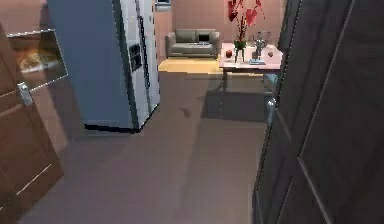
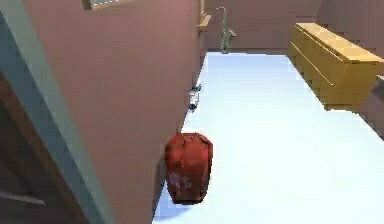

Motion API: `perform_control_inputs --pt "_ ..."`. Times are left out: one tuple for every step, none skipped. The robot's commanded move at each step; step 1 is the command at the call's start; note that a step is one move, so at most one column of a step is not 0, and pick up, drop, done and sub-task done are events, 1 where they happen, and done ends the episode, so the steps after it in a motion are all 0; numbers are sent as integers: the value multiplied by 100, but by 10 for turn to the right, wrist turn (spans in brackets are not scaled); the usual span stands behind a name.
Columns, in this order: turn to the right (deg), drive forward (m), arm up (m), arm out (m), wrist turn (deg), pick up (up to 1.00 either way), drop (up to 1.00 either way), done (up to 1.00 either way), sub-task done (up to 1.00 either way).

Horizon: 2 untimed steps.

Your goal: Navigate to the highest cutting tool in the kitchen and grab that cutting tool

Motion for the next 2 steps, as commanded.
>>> perform_control_inputs --pt "0 100 0 0 0 0 0 0 0" --pt "60 0 0 0 0 0 0 0 0"
